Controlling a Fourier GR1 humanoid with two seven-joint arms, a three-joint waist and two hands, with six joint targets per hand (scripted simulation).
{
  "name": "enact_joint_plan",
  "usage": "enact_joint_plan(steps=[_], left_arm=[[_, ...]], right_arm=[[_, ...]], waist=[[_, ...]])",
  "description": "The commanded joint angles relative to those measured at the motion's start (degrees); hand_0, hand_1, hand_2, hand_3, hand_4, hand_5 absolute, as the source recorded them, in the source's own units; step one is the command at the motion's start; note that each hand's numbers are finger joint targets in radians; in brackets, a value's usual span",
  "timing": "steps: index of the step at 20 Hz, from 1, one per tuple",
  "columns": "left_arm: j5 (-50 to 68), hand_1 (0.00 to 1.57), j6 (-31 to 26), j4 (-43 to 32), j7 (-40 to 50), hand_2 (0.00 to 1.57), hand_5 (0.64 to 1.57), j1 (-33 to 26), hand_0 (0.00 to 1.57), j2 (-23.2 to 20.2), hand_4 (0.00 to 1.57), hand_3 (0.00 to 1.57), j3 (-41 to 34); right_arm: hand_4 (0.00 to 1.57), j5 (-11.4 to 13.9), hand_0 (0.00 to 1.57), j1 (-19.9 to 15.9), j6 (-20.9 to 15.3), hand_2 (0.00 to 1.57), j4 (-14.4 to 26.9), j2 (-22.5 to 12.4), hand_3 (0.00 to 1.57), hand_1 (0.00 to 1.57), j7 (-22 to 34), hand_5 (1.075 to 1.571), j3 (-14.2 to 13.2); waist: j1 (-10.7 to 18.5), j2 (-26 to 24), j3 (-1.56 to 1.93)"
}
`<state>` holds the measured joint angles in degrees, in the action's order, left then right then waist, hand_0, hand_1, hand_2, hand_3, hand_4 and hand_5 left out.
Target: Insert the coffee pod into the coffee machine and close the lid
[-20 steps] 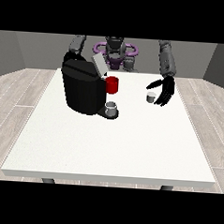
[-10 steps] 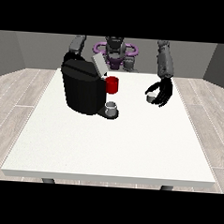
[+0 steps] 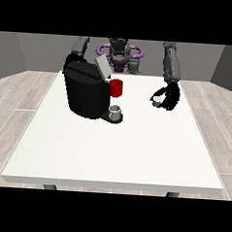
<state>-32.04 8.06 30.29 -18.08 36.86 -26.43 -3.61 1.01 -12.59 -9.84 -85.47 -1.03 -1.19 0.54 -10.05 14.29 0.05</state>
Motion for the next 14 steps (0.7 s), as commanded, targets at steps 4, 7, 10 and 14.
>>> enact_joint_plan(steps=[4, 7, 10, 14], left_arm=[[-1.39, 1.27, -1.03, -0.96, -2.40, 1.40, 1.571, 4.10, 1.27, -2.59, 0.51, 1.36, -0.62], [-1.51, 1.47, -1.64, 0.66, -5.40, 1.47, 1.571, 0.82, 1.47, 1.61, 0.61, 1.41, 1.11], [-0.98, 1.40, -8.52, 3.47, -4.46, 1.42, 1.571, 5.19, 1.40, -1.02, 0.60, 1.36, 1.58], [-0.85, 1.29, -9.85, 3.61, 0.01, 1.36, 1.571, 8.74, 1.29, 0.55, 0.56, 1.34, 0.91]], right_arm=[[0.49, -1.68, 0.00, -3.09, 0.17, 0.00, 1.09, -0.98, 0.00, 0.00, 1.41, 1.571, -2.44], [0.41, -2.97, 0.00, 0.31, 1.26, 0.00, 3.26, -1.77, 0.00, 0.00, -0.80, 1.571, -4.09], [0.43, -2.69, 0.00, 0.85, 1.27, 0.00, 7.88, -1.59, 0.00, 0.00, -2.66, 1.571, -4.60], [0.44, -2.06, 0.00, 2.67, 0.39, 0.00, 8.55, 0.94, 0.00, 0.00, -4.48, 1.571, -1.63]], waist=[[0.20, 1.04, -0.08], [1.54, -3.02, -0.05], [2.84, -5.58, -0.02], [0.67, -6.22, -0.04]])
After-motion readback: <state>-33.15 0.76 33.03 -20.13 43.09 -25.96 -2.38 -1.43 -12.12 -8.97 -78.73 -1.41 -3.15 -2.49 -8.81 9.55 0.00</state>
